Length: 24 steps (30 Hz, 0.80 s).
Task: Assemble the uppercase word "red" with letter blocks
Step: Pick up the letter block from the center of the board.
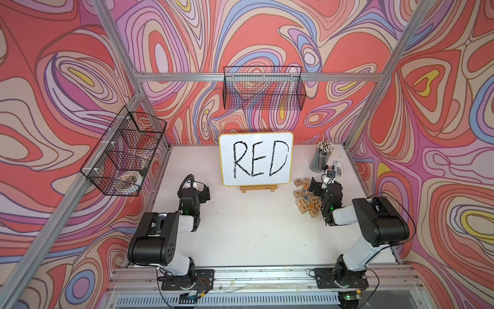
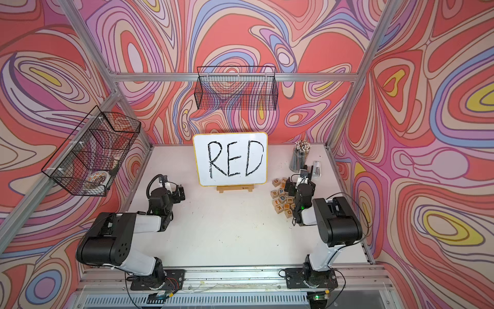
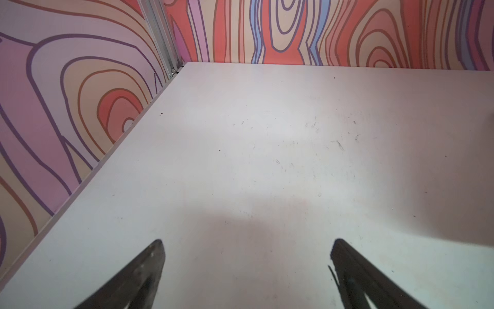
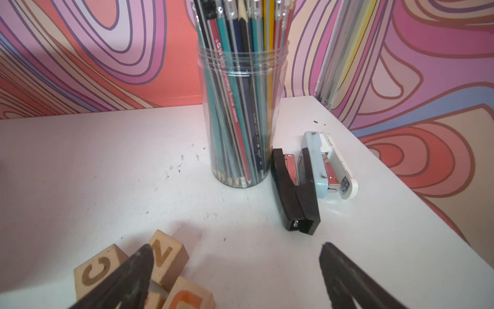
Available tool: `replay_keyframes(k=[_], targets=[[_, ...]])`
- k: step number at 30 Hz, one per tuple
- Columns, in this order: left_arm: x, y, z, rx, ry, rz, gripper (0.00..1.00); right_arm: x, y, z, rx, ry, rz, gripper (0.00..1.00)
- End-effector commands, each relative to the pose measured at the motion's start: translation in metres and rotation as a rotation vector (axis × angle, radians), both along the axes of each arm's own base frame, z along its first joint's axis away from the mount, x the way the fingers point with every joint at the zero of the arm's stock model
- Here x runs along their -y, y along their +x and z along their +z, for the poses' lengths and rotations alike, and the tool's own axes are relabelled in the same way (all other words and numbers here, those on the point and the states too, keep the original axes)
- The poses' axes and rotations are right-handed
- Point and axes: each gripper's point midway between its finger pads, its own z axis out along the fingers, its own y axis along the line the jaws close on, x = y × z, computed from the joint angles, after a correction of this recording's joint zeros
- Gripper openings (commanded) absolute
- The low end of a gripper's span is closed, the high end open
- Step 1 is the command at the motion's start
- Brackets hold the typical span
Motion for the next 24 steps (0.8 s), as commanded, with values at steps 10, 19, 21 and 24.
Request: replay_keyframes(k=[10,19,21,24], targets=[[0.0010,0.0023,0.0053,0.026,0.009,-0.005,1.00,0.0052,0.0039,-0.0012,-0.014,0.020,-0.004,0.98],[0.0015,0.0022,0.0049,0.024,0.008,-0.008,1.00,0.0062,0.0046,-0.0018,-0.016,0.040,0.011,0.98],[0.0018,0.0024,0.0053,0.026,0.008,-0.009,1.00,0.0065,0.0044,-0.0015,-0.015,0.042,0.012,0.98],[0.0018,0.0026,0.0045,0.023,0.009,-0.010,1.00,0.0069,0.0046,-0.0013,-0.015,0.040,0.010,0.98]])
